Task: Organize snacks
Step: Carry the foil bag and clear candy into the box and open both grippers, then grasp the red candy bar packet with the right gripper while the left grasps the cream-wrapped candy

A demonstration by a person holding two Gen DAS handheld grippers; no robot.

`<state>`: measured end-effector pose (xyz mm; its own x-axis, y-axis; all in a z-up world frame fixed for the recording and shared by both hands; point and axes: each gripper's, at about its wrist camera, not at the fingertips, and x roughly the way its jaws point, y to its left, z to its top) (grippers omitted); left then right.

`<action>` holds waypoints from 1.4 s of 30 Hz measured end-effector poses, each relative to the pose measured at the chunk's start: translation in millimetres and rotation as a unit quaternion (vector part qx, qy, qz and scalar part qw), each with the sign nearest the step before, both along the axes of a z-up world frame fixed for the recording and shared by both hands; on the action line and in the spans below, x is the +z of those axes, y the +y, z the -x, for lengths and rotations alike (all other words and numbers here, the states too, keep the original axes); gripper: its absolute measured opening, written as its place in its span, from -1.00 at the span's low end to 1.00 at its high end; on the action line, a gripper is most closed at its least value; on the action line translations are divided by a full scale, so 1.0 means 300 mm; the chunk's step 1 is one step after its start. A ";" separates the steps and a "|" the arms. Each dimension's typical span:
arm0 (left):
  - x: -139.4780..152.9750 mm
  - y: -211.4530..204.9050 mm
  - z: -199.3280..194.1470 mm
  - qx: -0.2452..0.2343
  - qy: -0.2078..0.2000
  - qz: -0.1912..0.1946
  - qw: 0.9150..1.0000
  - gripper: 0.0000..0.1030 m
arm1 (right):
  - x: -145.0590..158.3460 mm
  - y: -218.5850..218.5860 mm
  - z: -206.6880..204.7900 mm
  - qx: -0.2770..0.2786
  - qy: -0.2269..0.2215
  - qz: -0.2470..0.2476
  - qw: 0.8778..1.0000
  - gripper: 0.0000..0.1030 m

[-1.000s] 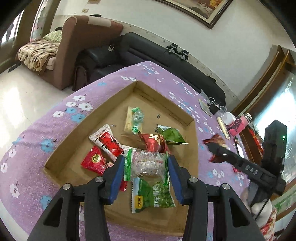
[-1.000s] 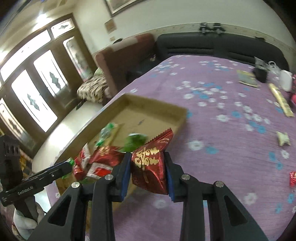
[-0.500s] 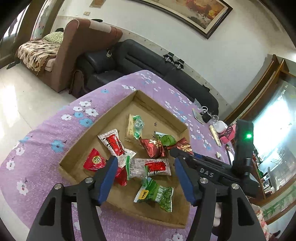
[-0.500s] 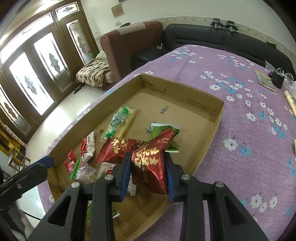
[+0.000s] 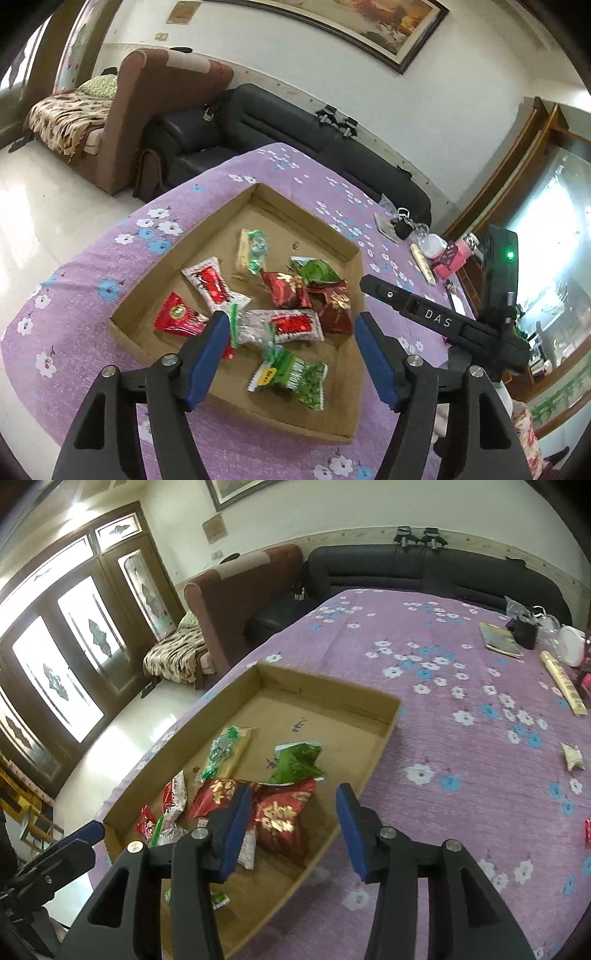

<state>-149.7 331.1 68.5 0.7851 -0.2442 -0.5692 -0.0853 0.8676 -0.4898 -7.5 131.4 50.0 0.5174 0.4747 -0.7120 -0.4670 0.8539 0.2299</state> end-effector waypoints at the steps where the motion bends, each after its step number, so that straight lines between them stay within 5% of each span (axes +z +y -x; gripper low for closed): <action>1: 0.003 -0.009 0.000 -0.003 -0.001 -0.001 1.000 0.44 | 0.001 -0.014 0.006 -0.003 0.000 -0.001 1.000 -0.08; 12: 0.028 -0.154 0.012 -0.047 0.006 -0.029 0.998 0.56 | -0.034 -0.181 0.064 -0.031 0.014 -0.013 0.999 -0.06; 19: 0.029 -0.293 -0.007 -0.093 0.014 -0.052 0.994 0.57 | -0.065 -0.453 0.008 -0.109 0.024 -0.016 0.994 -0.06; 31: -0.022 -0.426 -0.074 -0.140 0.039 -0.059 0.988 0.61 | -0.085 -1.069 -0.082 -0.316 0.040 -0.057 0.946 -0.07; 42: -0.034 -0.499 -0.093 -0.166 0.054 -0.075 0.982 0.61 | -0.096 -0.964 -0.424 -0.298 0.070 -0.022 0.952 -0.07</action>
